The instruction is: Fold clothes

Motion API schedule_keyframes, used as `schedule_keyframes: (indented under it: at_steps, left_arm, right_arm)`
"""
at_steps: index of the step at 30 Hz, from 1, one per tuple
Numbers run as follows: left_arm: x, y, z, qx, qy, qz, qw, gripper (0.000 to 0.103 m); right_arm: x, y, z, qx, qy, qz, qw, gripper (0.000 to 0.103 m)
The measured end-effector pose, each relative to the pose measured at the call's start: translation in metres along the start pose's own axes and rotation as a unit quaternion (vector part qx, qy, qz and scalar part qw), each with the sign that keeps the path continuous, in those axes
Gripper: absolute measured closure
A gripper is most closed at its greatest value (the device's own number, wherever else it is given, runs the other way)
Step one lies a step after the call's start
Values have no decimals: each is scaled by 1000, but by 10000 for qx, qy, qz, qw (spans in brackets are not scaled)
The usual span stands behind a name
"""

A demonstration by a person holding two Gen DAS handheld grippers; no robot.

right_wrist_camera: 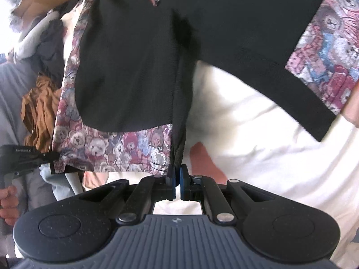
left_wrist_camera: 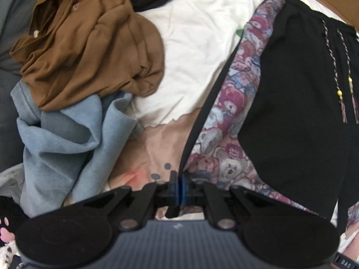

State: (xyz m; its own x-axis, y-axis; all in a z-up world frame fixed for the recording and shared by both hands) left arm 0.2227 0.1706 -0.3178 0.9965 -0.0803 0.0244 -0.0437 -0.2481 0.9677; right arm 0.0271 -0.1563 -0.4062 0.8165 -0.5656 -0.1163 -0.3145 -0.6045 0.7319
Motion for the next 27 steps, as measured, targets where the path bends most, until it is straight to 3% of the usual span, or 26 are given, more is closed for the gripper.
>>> schedule_keyframes:
  at_steps: [6,11,13,15,17,20,27]
  left_arm:
    - [2,-23,-1,-5,-12,-106,9999,98]
    - [-1,-51,-7,380,-146,-403,9984,82]
    - [1,-50,-10,298,-104,-289,9991,78]
    - [4,-49,-10,179,-21,-229,9996,69]
    - [8,-45,-8,142,-92,-88,9998,62]
    - [10,-45,-1,114,-370,16,9992,51]
    - [7,-65,7,110,-693,-82,9975,48]
  right_arm:
    - [-2,-8,6,-161,-14,-46,9999,102]
    - [-5,-12,22,-496,-144,-83,9986,96]
    - [-4,-8,28,-550,-277,59,9981,86]
    - [2,-2,27,-317,-401,354,9981,67]
    - [7,5,25,-64,-523,660,9964,57]
    - [14,8,17,-31,-424,725,9965,57]
    - [17,2,10,25,-274,555,9981,57]
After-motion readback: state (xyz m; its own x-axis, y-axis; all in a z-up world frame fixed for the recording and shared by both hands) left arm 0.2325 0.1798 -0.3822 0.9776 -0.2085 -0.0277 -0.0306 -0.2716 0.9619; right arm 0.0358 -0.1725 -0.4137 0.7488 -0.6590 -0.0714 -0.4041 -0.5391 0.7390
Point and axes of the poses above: each gripper's, at about its wrist camera, not at the fingertips, and y roughly against the way its jaws point, z to its right, x to its top, the point moved 5 cm from there along -y, roughly the way its jaws point, and after that the axes turned 6 degrees about x, right-handed, at the moved point
